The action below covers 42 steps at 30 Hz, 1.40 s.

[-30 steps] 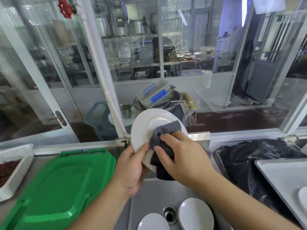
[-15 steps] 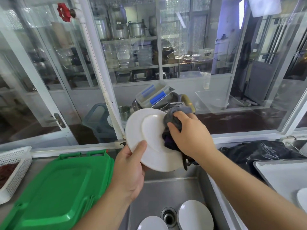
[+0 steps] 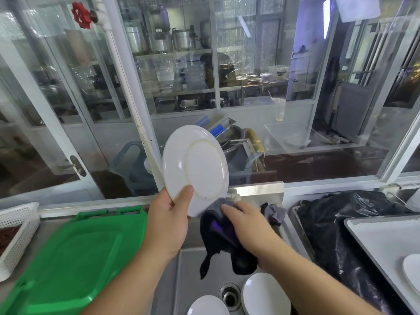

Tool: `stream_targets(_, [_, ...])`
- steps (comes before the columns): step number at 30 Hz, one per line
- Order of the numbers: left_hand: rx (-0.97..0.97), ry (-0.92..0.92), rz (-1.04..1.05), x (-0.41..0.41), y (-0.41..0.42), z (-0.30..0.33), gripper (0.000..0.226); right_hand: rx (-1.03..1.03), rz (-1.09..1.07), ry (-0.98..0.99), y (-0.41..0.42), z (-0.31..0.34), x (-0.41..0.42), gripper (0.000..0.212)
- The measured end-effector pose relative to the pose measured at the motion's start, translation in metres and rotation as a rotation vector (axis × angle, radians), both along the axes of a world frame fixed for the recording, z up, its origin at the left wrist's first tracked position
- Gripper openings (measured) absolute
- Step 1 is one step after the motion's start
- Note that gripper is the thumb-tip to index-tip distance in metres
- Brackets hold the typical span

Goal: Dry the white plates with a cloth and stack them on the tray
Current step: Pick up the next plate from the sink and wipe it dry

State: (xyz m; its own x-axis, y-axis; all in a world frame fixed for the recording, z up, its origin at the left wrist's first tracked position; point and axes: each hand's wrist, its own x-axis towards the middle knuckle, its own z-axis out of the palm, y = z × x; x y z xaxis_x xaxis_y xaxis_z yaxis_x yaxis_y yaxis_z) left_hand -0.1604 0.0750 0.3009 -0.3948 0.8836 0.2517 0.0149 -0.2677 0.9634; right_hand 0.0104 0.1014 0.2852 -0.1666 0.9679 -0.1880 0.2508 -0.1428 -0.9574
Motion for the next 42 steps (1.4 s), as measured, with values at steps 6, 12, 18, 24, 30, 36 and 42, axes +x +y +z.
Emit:
stream_targets(6, [-0.056, 0.447, 0.001, -0.005, -0.013, 0.003, 0.034, -0.14, -0.137, 0.417, 0.023, 0.028, 0.021, 0.026])
stream_targets(12, [0.085, 0.842, -0.111, -0.004, -0.021, 0.012, 0.028, -0.214, -0.157, 0.605, 0.037, 0.05, 0.03, 0.027])
stream_targets(18, [0.254, 1.304, -0.134, -0.013, -0.025, 0.023, 0.037, -0.204, -0.199, 0.648, 0.046, 0.054, 0.043, 0.033])
stream_targets(24, [0.445, 1.718, -0.205, -0.023, -0.02, 0.035, 0.066, -0.246, -0.058, 0.625, 0.044, 0.039, 0.059, 0.073])
stream_targets(30, [0.487, 1.821, -0.21, -0.024, -0.021, 0.034, 0.063, -0.319, -0.079, 0.699, 0.033, 0.021, 0.057, 0.056])
stream_targets(36, [0.358, 1.697, -0.29, -0.03, -0.021, 0.017, 0.059, -0.359, -0.15, 0.72, 0.02, -0.003, 0.046, 0.063])
stream_targets(42, [0.09, 0.912, -0.182, -0.044, -0.02, -0.001, 0.05, -0.438, -0.194, 0.766, 0.013, -0.025, 0.043, 0.046])
